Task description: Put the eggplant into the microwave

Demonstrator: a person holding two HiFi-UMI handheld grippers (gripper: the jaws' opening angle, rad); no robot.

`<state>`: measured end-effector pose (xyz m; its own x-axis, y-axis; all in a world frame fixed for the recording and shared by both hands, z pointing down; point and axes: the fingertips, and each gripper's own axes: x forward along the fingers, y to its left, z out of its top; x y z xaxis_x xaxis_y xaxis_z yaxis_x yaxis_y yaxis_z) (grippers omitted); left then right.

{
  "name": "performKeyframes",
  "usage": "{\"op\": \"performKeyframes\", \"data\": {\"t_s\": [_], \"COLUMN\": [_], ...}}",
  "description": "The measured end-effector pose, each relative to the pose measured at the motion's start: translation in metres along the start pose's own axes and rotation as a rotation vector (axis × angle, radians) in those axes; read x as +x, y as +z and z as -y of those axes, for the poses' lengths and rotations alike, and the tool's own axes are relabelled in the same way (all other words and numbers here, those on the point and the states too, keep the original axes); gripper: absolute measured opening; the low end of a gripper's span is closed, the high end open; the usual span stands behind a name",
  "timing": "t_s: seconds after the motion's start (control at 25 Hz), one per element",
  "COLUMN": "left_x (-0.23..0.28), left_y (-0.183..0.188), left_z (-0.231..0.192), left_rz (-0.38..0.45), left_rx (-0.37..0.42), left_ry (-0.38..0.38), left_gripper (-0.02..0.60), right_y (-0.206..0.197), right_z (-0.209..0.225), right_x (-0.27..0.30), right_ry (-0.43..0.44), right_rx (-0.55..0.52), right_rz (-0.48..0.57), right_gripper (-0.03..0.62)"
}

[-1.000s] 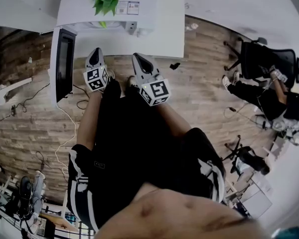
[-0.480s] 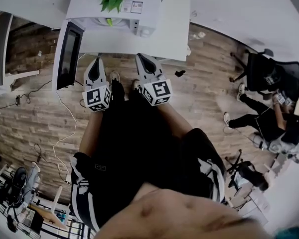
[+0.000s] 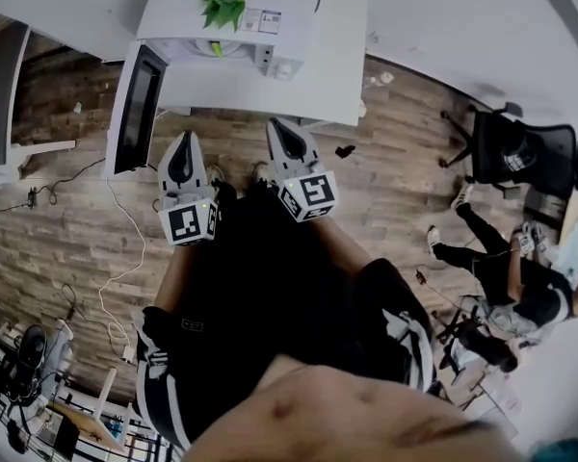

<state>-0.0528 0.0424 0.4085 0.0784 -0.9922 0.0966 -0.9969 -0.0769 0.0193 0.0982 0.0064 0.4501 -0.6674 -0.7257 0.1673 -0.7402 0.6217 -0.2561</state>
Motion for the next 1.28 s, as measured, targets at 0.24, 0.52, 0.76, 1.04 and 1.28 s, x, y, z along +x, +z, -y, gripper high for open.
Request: {"op": "performKeyframes", "data": {"t_s": [0.24,0.52,0.76,1.04,1.28], "left_x": [0.005,0.013,0.017,0.025,0.029], "left_y": [0.002,-0.001,-0.006,-0.003,-0.004], "left_z": [-0.002,-0.009,-0.014,-0.016,-0.017], "left_rz": [0.004,0.002,-0.014,-0.006,-0.005], "left_rx": [0.001,-0.019,-0.015,-0.023,-0.014], "left_ry": [-0.04,-0.077,-0.085,-0.092,-0.111], "left_gripper": [0.032,0.032,0.032,0.032,0.031], "right_y": [0.0,0.007,0.008,0.005,0.008], "right_z": [-0.013,-0.026,-0.026,-0.023,-0.02], "right_x": [0.0,0.008,0.014,0.019,0.023], "right_ry": [0.0,0.011,0.004,0.0,-0.016], "right_rx": [-0.018,-0.021,-0.045,-0.05,-0.047], "right_rz": [-0.009,0.011,0.004,-0.004,0.01], "right_gripper": [0.032,0.032,0.032,0.032,0.032]}}
